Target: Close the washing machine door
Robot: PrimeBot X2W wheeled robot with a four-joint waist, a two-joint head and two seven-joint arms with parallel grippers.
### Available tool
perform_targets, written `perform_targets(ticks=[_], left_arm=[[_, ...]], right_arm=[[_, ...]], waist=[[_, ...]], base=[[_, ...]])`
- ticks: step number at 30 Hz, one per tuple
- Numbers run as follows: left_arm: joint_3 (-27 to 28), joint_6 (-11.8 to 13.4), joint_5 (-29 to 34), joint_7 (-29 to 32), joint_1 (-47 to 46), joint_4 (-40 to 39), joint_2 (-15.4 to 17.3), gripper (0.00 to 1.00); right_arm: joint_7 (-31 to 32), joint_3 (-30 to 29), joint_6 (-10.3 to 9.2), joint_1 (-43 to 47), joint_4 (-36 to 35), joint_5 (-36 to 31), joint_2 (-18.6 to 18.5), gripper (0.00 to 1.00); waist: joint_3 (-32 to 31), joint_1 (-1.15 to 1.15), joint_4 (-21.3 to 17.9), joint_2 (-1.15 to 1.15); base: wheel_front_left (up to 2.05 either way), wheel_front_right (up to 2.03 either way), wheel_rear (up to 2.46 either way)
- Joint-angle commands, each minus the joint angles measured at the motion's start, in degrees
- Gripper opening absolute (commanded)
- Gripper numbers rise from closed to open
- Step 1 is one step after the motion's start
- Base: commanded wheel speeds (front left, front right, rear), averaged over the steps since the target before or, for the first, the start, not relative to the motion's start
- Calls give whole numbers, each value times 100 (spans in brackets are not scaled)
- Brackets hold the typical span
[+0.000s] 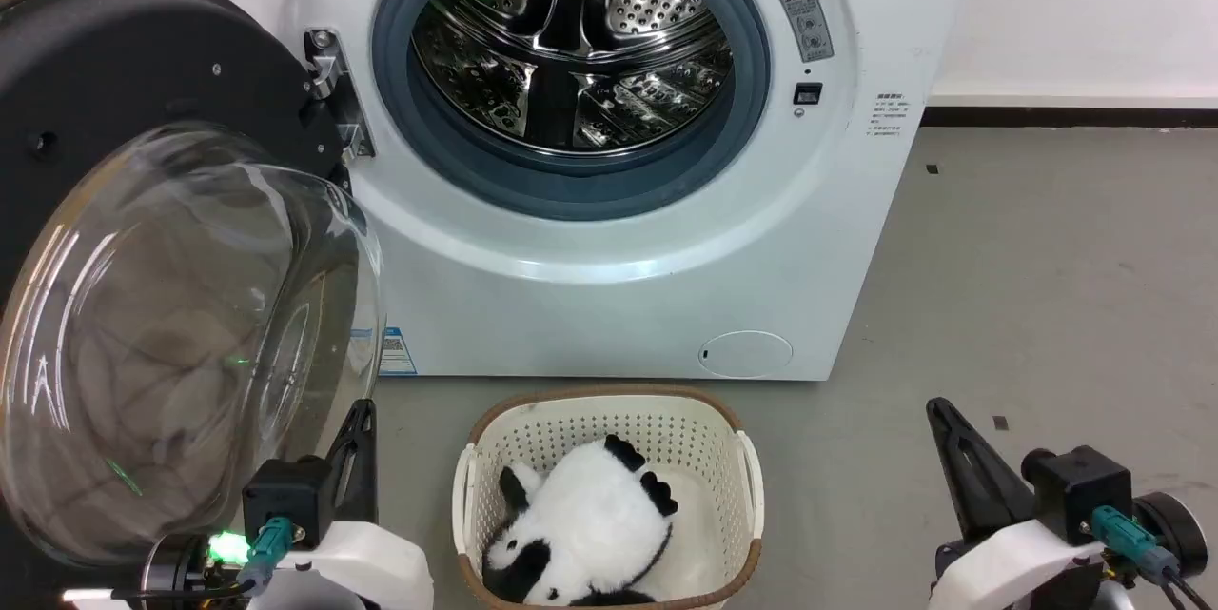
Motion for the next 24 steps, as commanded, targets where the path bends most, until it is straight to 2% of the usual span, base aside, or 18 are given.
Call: perform_targets(ticks=[1,5,6,7,8,24], left_arm=[[4,15,16,2,-87,-23,3,0],[4,15,16,2,-87,-23,3,0],[-1,0,0,-1,0,0,0,100],[-3,-1,-2,-3,3,2,0,0],[-2,-1,-1,0,3,7,0,100],[-44,11,-56,-176,16,28,0,100]], right_arm=[[1,-3,3,-77,-28,-44,22,0],[1,-3,3,-77,-28,-44,22,0],[-2,-1,0,0,0,1,0,100],[-4,-2,0,2,1,4,0,0],[0,1,0,3,2,2,0,100],[-177,-29,0,24,-25,142,3,100]], waist=[[0,0,0,0],[0,0,0,0],[0,0,0,0],[0,0,0,0],[0,0,0,0],[20,0,50,0]], base=[[0,0,0],[0,0,0],[0,0,0],[0,0,0],[0,0,0],[0,0,0]])
